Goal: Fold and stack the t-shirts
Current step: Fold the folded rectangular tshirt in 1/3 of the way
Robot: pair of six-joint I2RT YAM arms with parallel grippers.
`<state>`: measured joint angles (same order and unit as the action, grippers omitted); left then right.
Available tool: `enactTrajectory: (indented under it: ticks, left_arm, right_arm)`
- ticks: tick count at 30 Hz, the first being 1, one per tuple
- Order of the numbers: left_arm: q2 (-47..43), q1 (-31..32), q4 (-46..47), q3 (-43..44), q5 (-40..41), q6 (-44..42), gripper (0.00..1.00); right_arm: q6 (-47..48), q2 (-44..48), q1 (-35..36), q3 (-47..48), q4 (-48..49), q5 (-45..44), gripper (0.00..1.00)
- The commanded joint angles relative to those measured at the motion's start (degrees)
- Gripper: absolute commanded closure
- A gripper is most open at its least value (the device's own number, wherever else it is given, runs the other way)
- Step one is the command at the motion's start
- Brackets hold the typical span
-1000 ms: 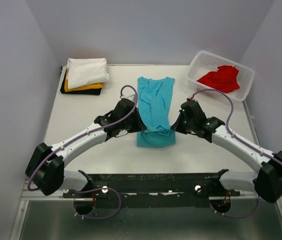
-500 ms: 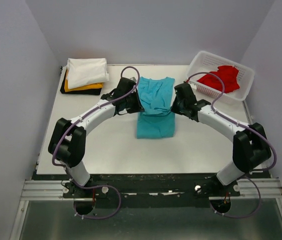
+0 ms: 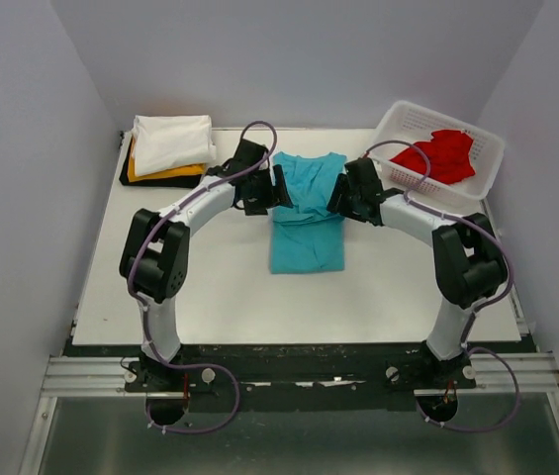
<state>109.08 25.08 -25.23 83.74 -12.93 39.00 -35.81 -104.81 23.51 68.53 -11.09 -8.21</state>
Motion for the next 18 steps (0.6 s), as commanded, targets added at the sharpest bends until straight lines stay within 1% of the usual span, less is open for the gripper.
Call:
enactTrajectory:
  ticks: [1,4,6,7,9,11,12,16,18]
  left_arm:
    - [1.1,-1.9,-1.8,6.1,-3.8,-2.0,0.02]
    - [-3.3,-2.1,-0.9,2.8,-2.9,-2.3,0.01]
    - [-7.6,-2.1,1.9,-3.9,-2.8,-1.5,0.02]
    - [-9.5,-2.1,2.7,-6.7,-2.6,-1.2,0.02]
    - [-13.8,-2.1,4.3,-13.2,-1.9,0.0,0.01]
    - [-18.2,-2.1,6.7,-20.8,-1.9,1.3,0.01]
    - [-20.4,-2.0,7.7,-24.5,-2.2,1.9,0.01]
    - [-27.6,-2.0,11.1,-35.4,-3.1,6.0,0.02]
    - [-30.5,-1.9,12.5,-39.5,-3.6,7.1,0.01]
  right_arm:
    - [1.6,-0.2,-1.3,3.5,2.2,1.1,0.24]
    - [2.2,4.5,-1.3,-0.5,3.2,4.0,0.07]
    - [3.8,8.7,-1.3,-5.1,5.9,9.8,0.0]
    - [4.3,10.6,-1.3,-7.7,7.3,13.6,0.0]
    - [5.8,13.1,-1.1,-11.3,10.3,24.2,0.0]
    - [6.4,12.5,-0.4,-13.6,15.4,35.2,0.0]
    - [6.4,11.4,0.3,-14.0,16.6,37.3,0.0]
    - [8.4,5.3,2.4,-9.9,18.5,37.4,0.0]
    - [9.9,1.4,2.4,-5.1,17.0,34.3,0.0]
